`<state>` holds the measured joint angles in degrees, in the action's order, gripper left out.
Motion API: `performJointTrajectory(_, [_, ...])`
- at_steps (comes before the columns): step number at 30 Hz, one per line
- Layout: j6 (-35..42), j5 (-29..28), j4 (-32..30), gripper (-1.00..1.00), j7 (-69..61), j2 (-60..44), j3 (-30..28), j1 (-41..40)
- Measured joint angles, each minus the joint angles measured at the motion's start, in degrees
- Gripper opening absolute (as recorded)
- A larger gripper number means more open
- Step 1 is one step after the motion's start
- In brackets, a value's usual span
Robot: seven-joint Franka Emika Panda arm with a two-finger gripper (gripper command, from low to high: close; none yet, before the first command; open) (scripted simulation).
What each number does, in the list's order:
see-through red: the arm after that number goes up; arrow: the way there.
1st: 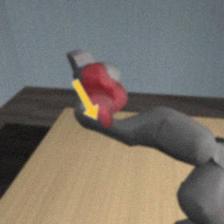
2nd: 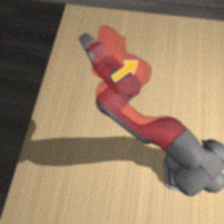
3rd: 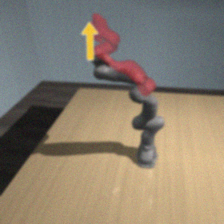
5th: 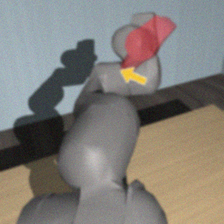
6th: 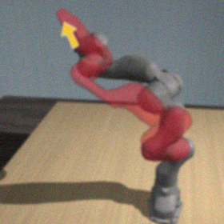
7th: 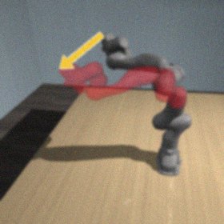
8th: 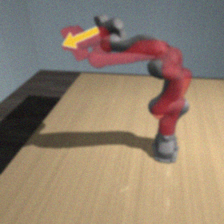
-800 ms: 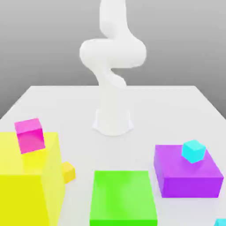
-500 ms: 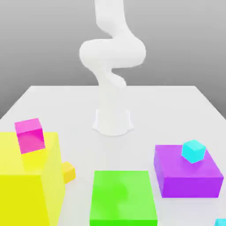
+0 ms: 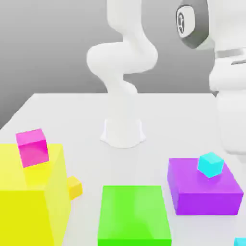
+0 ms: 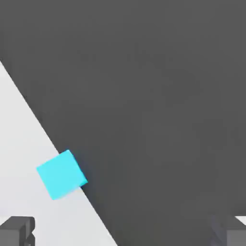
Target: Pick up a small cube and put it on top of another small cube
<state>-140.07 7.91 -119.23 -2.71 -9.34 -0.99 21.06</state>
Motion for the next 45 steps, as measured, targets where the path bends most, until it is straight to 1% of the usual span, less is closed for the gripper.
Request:
performJointTrajectory(4, [-1.6,-2.7,1.8,0.00,-4.7,-7.9,1.5,1.4])
performJointTrajectory(9, [-3.4,-7.8,4.0,0.00,-9.5,-17.6,2.5,3.9])
performJointTrajectory(13, [-8.6,-9.4,5.9,0.00,-10.3,-25.9,2.3,4.8])
performJointTrajectory(14, [-9.6,-9.4,6.2,-1.00,-10.3,-27.3,2.3,4.8])
performJointTrajectory(20, [-10.0,-9.4,6.3,-1.00,-10.4,-27.9,2.3,4.8])
performJointTrajectory(22, [-8.4,-9.4,5.9,-1.00,-10.4,-25.8,2.3,4.8])
performJointTrajectory(26, [-2.5,-8.4,4.1,-1.00,-10.4,-18.1,1.6,3.4])
performJointTrajectory(30, [3.2,-6.7,2.0,-1.00,-9.2,-10.0,-2.3,-0.6])
performJointTrajectory(34, [8.9,-6.4,-0.2,-1.00,-7.0,-2.1,-6.8,-4.6])
performJointTrajectory(36, [11.6,-6.7,-1.3,-1.00,-5.6,1.7,-9.2,-6.9])
performJointTrajectory(39, [15.6,-7.8,-3.0,-1.00,-3.1,7.5,-12.1,-12.4])
performJointTrajectory(45, [23.4,-11.0,-6.5,-1.00,2.2,18.8,-15.7,-20.9])
